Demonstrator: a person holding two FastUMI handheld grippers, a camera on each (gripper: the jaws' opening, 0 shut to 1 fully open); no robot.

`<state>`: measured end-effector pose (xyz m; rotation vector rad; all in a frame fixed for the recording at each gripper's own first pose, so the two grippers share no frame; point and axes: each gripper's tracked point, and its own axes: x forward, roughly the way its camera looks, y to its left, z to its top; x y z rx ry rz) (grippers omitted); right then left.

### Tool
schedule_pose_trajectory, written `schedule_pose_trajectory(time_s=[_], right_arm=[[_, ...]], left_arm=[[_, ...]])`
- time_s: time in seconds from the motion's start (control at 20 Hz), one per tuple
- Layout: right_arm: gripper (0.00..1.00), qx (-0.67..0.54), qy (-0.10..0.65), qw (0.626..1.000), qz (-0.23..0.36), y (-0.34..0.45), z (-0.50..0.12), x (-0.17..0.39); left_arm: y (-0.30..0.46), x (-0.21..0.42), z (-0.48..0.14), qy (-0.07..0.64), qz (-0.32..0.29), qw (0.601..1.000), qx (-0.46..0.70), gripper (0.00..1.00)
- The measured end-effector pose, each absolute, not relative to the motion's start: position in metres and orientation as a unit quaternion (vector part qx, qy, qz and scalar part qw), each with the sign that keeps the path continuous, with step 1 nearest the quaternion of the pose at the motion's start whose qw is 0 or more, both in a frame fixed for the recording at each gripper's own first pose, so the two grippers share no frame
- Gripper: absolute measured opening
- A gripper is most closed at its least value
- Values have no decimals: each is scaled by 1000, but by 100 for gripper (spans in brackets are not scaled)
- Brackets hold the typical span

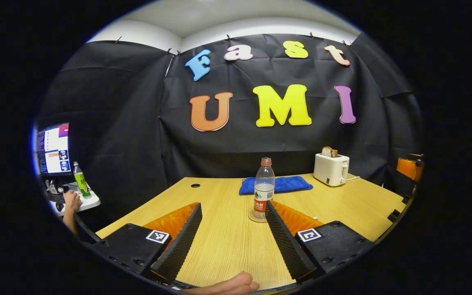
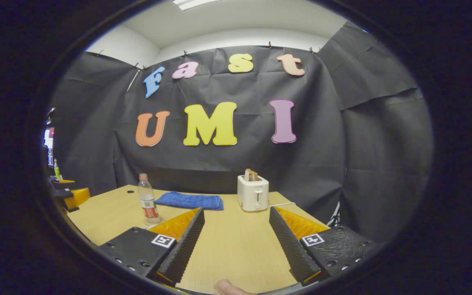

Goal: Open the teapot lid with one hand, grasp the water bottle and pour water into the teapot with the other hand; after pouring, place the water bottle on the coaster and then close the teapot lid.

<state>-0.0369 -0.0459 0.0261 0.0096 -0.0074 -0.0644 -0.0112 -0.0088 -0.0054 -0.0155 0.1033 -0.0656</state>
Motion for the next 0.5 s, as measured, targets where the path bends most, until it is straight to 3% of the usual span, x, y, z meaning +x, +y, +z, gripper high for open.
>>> schedule_pose_trajectory(time_s=[0.1, 0.25, 0.5], right_arm=[[99, 15, -6, 999, -32, -46, 29, -37], [93, 5, -10, 999, -33, -46, 29, -37], [96, 5, 4, 1000, -27, -41, 20, -34]], left_arm=[[-17, -11, -6, 52, -40, 998, -11, 97], [-14, -9, -9, 50, -27, 998, -5, 98], [-13, -6, -11, 52, -25, 998, -9, 97]])
